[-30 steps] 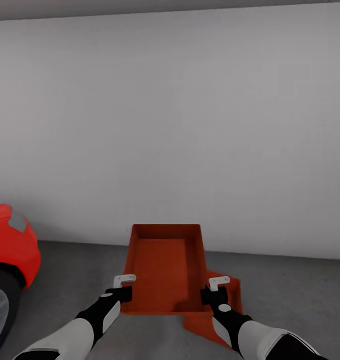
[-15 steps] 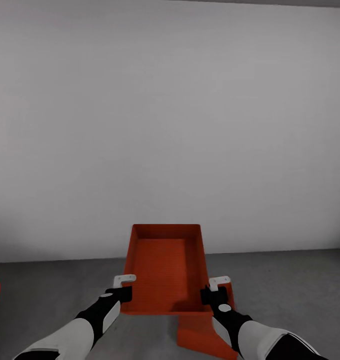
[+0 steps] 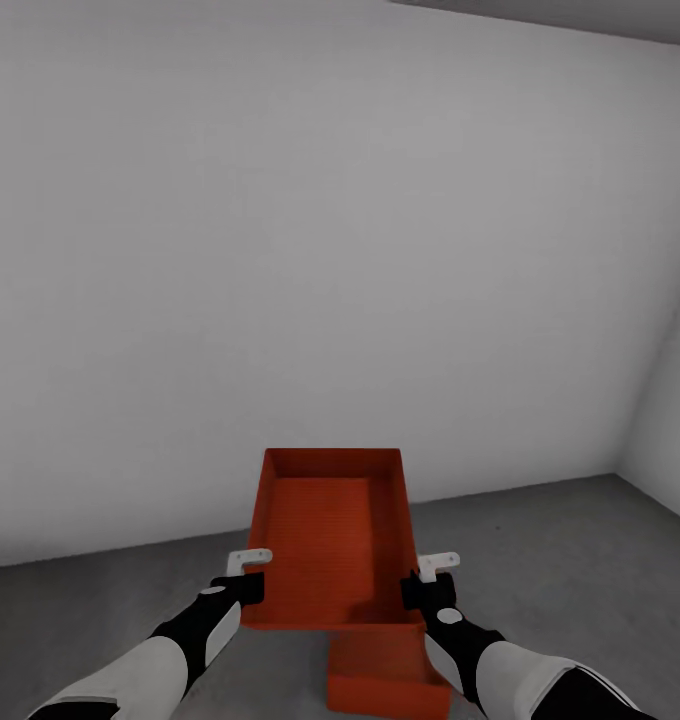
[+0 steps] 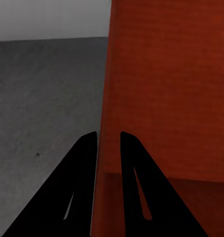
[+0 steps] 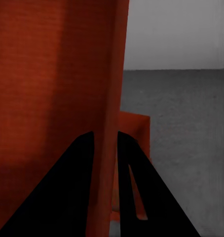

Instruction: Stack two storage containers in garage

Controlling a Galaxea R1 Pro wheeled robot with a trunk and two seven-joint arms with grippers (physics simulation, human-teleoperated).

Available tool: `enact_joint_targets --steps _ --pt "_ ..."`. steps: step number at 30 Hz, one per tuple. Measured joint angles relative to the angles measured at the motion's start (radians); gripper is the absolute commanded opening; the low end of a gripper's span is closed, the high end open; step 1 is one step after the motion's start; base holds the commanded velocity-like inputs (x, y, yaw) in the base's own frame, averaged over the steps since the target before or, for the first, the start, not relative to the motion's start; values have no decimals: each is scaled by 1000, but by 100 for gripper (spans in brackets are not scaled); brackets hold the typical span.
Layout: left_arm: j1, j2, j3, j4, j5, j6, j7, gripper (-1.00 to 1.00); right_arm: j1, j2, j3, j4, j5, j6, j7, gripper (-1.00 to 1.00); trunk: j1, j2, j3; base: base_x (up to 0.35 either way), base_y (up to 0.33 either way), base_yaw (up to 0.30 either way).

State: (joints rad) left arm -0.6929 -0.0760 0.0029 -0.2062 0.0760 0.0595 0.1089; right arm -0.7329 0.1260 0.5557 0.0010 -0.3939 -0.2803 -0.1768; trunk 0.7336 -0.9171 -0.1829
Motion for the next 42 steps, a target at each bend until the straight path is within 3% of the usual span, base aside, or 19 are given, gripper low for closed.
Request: enact_joint_targets --steps 14,19,26,42 --pt "0 0 0 0 3 0 1 -100 0 0 2 0 -1 0 0 -100 0 0 0 0 0 -283" --pt "1 0 37 0 -36 0 -8 -100 0 2 3 1 -3 0 0 -100 0 0 0 0 0 -283" --pt "0 0 43 10 -38 -10 -10 -100 0 2 9 1 -3 0 -1 -100 0 0 0 36 0 -266" --pt "1 0 44 3 -42 -2 -9 -100 -1 3 4 1 -4 1 0 -100 0 0 0 261 0 -11"
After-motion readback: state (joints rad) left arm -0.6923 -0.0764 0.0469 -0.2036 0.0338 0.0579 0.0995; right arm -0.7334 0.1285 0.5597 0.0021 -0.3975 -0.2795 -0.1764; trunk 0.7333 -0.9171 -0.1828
